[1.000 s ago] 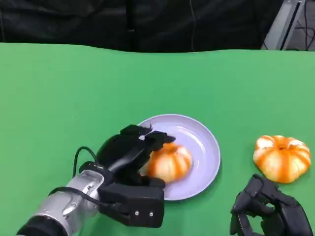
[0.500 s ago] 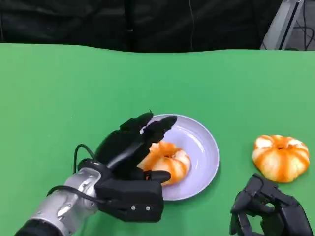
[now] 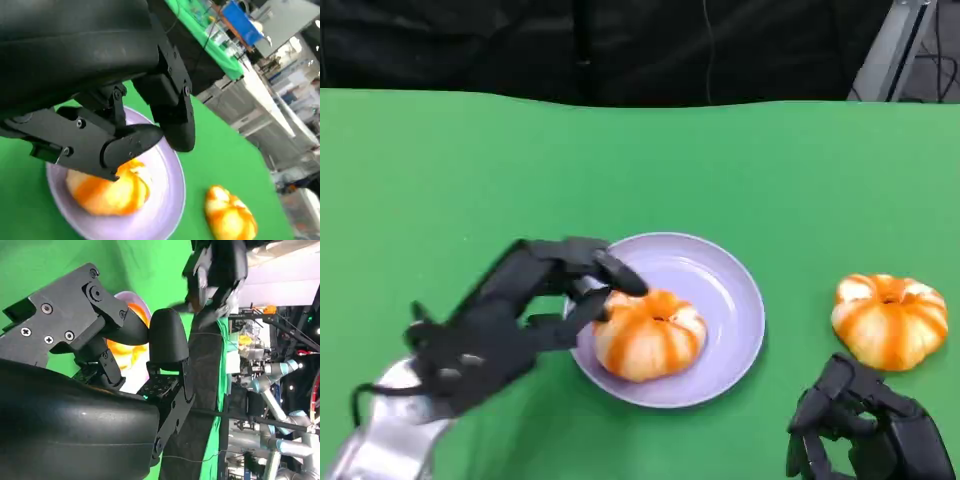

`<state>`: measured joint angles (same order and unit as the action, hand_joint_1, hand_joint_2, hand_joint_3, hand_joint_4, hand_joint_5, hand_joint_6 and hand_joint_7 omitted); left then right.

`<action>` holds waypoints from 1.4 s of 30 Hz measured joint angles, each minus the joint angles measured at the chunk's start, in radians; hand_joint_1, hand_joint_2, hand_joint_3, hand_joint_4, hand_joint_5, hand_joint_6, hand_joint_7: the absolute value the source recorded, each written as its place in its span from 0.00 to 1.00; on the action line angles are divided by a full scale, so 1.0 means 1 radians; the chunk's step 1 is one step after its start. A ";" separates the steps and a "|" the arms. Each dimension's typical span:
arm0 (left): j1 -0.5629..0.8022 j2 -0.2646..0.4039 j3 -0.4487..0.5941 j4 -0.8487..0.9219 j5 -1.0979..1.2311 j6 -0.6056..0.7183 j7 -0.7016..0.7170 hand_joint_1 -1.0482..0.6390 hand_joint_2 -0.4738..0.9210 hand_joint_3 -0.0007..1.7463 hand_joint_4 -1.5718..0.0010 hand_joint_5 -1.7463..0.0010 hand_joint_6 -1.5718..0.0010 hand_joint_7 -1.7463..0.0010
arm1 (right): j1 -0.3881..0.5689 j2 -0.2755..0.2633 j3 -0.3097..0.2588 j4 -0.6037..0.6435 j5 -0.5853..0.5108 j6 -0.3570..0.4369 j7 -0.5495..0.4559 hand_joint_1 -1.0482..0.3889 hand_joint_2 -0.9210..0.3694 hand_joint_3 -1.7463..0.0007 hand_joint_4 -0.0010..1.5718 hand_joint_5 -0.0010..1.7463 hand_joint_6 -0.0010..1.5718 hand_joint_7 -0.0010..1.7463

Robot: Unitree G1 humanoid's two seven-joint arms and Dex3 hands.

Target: Grasp the bread from the table and place it into the plate.

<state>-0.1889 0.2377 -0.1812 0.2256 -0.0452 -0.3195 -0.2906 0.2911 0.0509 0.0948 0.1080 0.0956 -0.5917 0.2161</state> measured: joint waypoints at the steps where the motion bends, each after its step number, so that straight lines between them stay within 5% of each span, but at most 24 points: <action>1: 0.032 0.002 0.022 -0.040 -0.072 0.040 -0.045 0.58 0.71 0.73 0.46 0.00 0.51 0.07 | 0.000 0.000 0.000 0.000 -0.001 0.000 -0.001 0.62 0.29 0.30 0.52 1.00 0.48 0.89; 8: 0.294 0.043 0.169 -0.236 -0.458 0.330 -0.277 0.58 0.75 0.67 0.44 0.00 0.48 0.09 | -0.009 0.000 0.000 0.005 0.006 -0.002 0.008 0.62 0.29 0.30 0.53 1.00 0.48 0.89; 15: 0.470 0.029 0.291 -0.227 -0.592 0.427 -0.362 0.56 0.83 0.54 0.44 0.00 0.51 0.04 | -0.010 -0.013 -0.010 0.006 0.014 0.007 0.013 0.63 0.29 0.28 0.53 1.00 0.48 0.89; 22: 0.430 -0.014 0.312 -0.129 -0.582 0.416 -0.408 0.55 0.78 0.62 0.43 0.00 0.52 0.01 | -0.014 -0.020 -0.024 0.012 0.028 0.011 0.029 0.62 0.31 0.28 0.53 1.00 0.47 0.90; 42: 0.412 -0.029 0.355 -0.129 -0.540 0.425 -0.410 0.55 0.80 0.58 0.44 0.00 0.51 0.04 | 0.002 -0.018 -0.020 0.000 0.027 0.001 0.030 0.62 0.31 0.28 0.52 1.00 0.47 0.90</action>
